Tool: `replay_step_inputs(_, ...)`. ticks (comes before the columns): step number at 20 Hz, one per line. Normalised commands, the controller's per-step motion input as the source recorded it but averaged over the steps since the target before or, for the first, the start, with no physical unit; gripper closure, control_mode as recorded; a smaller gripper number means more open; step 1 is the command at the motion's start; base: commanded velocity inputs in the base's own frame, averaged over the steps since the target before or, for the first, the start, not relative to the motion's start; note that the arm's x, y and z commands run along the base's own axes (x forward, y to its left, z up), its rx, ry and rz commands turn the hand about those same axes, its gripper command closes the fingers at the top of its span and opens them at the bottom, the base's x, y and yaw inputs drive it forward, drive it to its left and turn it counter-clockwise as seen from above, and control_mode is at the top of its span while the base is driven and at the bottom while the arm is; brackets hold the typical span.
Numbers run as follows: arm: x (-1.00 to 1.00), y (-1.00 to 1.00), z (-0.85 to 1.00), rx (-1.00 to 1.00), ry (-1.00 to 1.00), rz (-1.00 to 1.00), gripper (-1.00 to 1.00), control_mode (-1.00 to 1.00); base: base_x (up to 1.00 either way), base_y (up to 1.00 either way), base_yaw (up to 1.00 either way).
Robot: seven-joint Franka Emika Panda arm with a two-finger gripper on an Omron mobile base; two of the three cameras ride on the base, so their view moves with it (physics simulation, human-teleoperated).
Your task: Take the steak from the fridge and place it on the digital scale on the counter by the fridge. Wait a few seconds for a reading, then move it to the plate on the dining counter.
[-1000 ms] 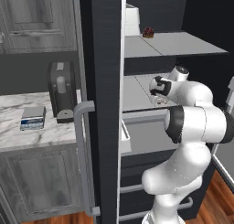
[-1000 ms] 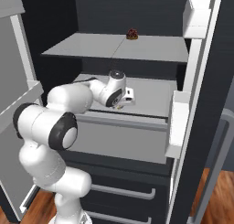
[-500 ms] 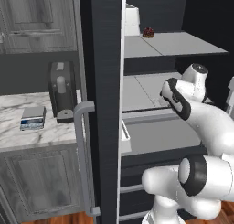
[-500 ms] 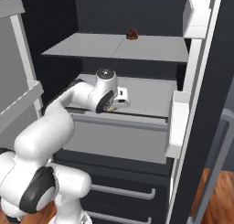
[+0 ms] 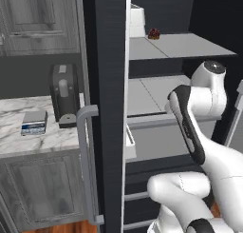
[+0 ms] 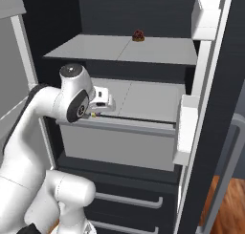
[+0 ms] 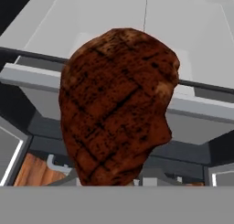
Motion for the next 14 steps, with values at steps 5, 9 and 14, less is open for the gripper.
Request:
replay_step_inputs(5, -1.0, 0.16, 0.18, -0.01, 0.0, -0.16, 1.0, -1.0, 0.0, 0.0, 0.0)
replay_step_inputs(9, -0.98, -0.27, 0.01, 0.06, 0.0, -0.21, 1.0, -1.0, 0.0, 0.0, 0.0)
replay_step_inputs(14, -0.64, -0.07, 0.01, 0.07, -0.02, -0.12, 1.0, -1.0, 0.0, 0.0, 0.0)
